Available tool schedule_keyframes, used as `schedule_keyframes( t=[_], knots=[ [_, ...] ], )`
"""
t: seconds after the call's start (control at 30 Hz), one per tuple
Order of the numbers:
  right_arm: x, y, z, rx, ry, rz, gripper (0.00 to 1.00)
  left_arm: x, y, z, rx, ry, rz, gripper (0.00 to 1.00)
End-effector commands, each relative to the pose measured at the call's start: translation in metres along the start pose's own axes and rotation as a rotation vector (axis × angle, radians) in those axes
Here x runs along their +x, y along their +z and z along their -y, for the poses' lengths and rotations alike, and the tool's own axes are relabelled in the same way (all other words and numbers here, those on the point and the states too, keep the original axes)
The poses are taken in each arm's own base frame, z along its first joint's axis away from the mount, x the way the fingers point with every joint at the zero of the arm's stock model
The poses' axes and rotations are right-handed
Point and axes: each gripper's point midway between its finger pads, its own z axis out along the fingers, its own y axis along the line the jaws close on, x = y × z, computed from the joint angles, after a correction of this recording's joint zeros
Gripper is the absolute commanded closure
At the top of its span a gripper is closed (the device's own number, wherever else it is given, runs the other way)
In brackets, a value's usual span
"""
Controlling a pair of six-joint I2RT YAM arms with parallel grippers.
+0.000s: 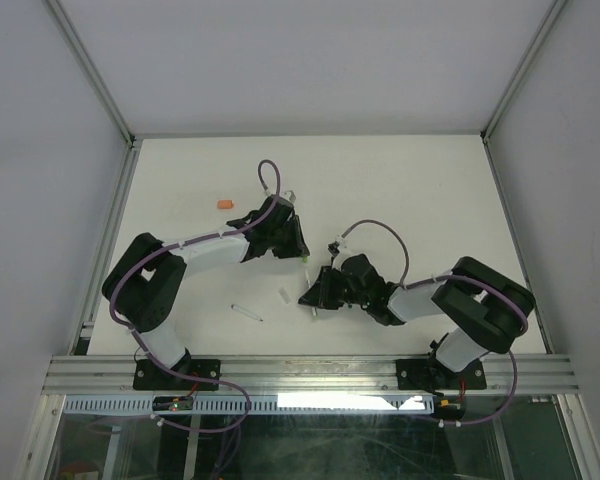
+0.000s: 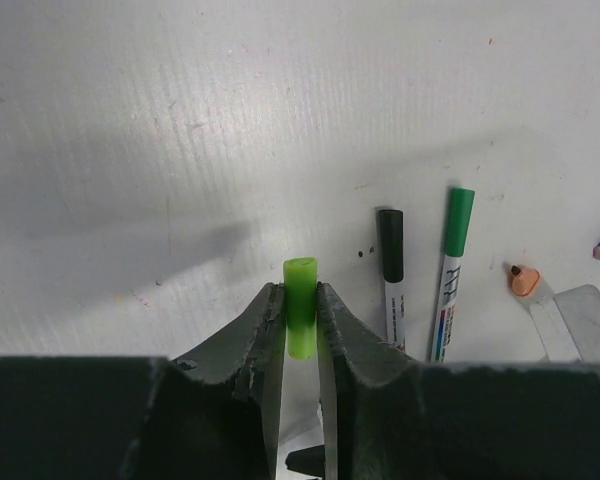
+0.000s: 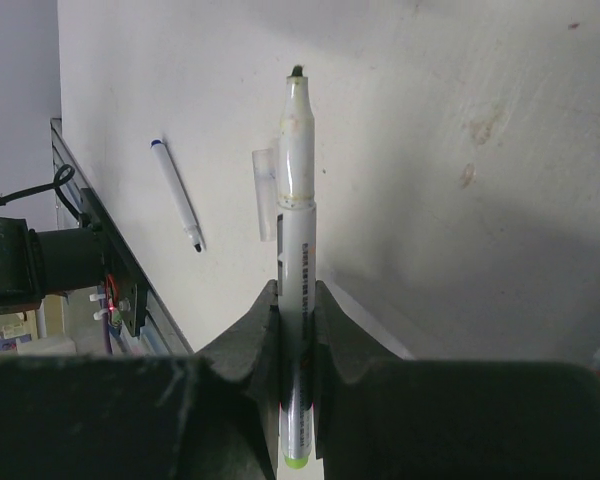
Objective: Insert the pens into the pen caps
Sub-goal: Insert the pen cap onto the pen.
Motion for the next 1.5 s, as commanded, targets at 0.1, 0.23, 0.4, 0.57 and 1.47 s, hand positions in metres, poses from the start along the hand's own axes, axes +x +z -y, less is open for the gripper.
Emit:
schedule_keyframes(
  t=[0.1, 0.23, 0.4, 0.57, 1.47],
  knots=[
    [-0.015, 0.010, -0.022, -0.053, 0.005, 0.028, 1.00, -0.017, -0.011, 0.026, 0.087, 0.002, 0.069, 0.81],
    [-0.015, 0.011, -0.014, -0.007, 0.026, 0.024, 1.00, -0.018, -0.012, 0.026, 0.087, 0.005, 0.073, 0.81],
    [-0.014, 0.011, -0.006, 0.037, 0.055, 0.028, 1.00, -0.017, -0.013, 0.025, 0.086, 0.008, 0.071, 0.81],
    [-0.014, 0.012, -0.001, 0.059, 0.069, 0.031, 1.00, -0.017, -0.013, 0.027, 0.095, 0.008, 0.070, 0.81],
    [-0.020, 0.016, 0.006, 0.106, 0.080, 0.054, 1.00, -0.011, -0.014, 0.030, 0.109, 0.014, 0.059, 0.81]
  ],
)
